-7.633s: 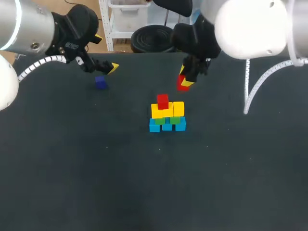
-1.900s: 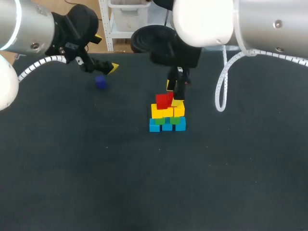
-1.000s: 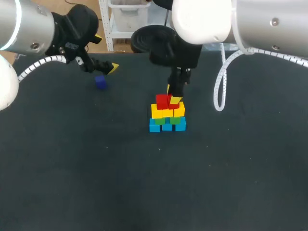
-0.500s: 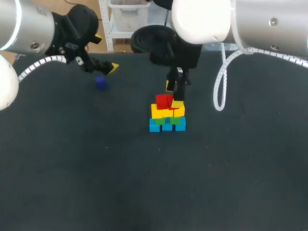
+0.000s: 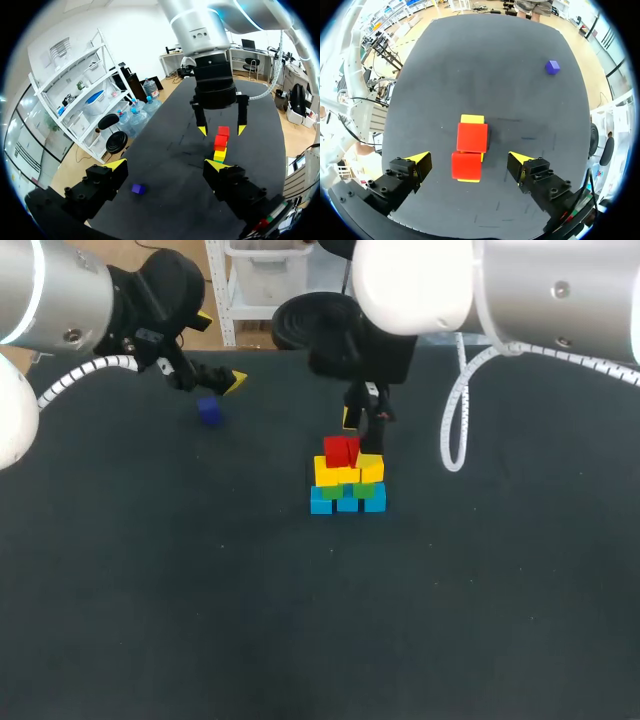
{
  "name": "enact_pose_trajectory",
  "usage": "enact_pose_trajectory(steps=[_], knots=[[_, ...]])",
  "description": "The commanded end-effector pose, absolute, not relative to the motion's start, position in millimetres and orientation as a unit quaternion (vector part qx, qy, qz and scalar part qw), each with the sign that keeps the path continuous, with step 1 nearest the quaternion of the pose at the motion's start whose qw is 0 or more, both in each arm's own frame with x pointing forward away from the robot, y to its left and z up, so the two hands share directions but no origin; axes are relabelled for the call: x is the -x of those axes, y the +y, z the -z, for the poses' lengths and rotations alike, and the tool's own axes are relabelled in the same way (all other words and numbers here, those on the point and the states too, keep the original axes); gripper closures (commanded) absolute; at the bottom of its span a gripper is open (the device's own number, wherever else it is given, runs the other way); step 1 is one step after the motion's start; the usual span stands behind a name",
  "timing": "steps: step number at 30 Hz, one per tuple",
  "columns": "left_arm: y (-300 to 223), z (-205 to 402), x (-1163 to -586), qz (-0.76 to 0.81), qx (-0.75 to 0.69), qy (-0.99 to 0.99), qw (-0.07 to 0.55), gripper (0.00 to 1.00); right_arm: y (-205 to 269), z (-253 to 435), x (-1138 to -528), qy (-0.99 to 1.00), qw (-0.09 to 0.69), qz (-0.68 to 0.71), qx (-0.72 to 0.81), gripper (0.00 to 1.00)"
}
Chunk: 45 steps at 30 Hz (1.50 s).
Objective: Place the blue cubes, place green cubes on the blue cubes, place the yellow cubes on the green cubes, then place the red cubes on the yellow cubes, and place purple cube on the red cubes.
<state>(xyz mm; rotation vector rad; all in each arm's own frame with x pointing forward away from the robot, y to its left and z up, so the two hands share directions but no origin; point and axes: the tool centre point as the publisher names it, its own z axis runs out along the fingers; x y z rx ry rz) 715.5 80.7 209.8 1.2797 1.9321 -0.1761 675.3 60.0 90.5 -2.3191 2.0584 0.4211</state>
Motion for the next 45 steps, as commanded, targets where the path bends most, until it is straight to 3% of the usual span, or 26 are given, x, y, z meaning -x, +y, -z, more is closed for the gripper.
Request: enact_pose_trajectory(steps=[1,7,8,9,10,12,13,14,24,27,28,29,31,45], knots=[[82,-209,-715,0.072,-0.506,0.761,0.399,0.0,60,-90,-676,0.659,0.006,-0.134,0.74,0.0],[82,-209,-715,0.072,-0.506,0.761,0.399,0.0,60,-90,-677,0.659,0.007,-0.134,0.74,0.0],[82,-209,-715,0.072,-0.506,0.761,0.399,0.0,60,-90,-677,0.659,0.007,-0.134,0.74,0.07],[82,-209,-715,0.072,-0.506,0.761,0.399,0.0,60,-90,-677,0.659,0.008,-0.134,0.74,0.23],[82,-209,-715,0.072,-0.506,0.761,0.399,0.0,60,-90,-677,0.659,0.008,-0.134,0.74,0.3],[82,-209,-715,0.072,-0.506,0.761,0.399,0.0,61,-90,-677,0.658,0.008,-0.134,0.741,0.35],[82,-209,-715,0.072,-0.506,0.761,0.399,0.0,61,-90,-677,0.658,0.008,-0.134,0.741,0.52],[82,-209,-715,0.072,-0.506,0.761,0.399,0.0,61,-90,-677,0.658,0.008,-0.134,0.741,0.55],[82,-209,-715,0.072,-0.506,0.761,0.399,0.0,62,-90,-677,0.656,0.009,-0.136,0.742,0.58],[82,-209,-715,0.072,-0.506,0.761,0.399,0.0,62,-90,-677,0.655,0.009,-0.137,0.743,0.7],[82,-209,-715,0.072,-0.506,0.761,0.399,0.0,62,-90,-677,0.655,0.009,-0.137,0.743,0.65],[82,-209,-715,0.072,-0.506,0.761,0.399,0.0,62,-90,-677,0.655,0.009,-0.137,0.743,0.53],[82,-209,-715,0.072,-0.506,0.761,0.399,0.0,62,-90,-677,0.654,0.009,-0.138,0.743,0.0],[82,-209,-715,0.072,-0.506,0.761,0.399,0.0,58,-112,-673,0.667,0.079,-0.14,0.728,0.0]])
